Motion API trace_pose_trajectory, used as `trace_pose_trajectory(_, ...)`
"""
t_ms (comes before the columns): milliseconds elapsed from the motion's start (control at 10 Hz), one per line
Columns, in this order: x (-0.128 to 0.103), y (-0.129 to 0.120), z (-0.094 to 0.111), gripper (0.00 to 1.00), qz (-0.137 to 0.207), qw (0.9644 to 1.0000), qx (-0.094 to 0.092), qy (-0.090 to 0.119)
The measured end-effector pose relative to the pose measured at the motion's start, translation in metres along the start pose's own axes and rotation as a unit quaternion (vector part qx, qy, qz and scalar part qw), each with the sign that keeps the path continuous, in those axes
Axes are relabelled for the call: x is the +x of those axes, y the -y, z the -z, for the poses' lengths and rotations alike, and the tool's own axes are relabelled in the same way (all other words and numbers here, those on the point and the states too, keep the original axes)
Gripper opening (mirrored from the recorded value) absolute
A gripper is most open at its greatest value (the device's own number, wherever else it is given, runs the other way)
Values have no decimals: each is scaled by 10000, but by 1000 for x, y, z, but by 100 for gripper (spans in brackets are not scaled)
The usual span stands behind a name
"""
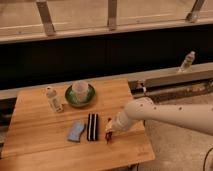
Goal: Place the pepper in the ceramic cup
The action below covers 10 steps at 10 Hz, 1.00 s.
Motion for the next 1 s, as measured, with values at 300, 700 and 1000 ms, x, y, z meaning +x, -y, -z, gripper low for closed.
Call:
trace_pose_trajectory(300, -24, -11, 37, 0, 3, 9988, -145, 461)
trace_pose_trajectory(700, -84, -54, 110, 0, 516, 9929, 49, 1067)
trace_pose_trajectory(1000, -143, -96, 144, 0, 940, 9853, -111, 1424)
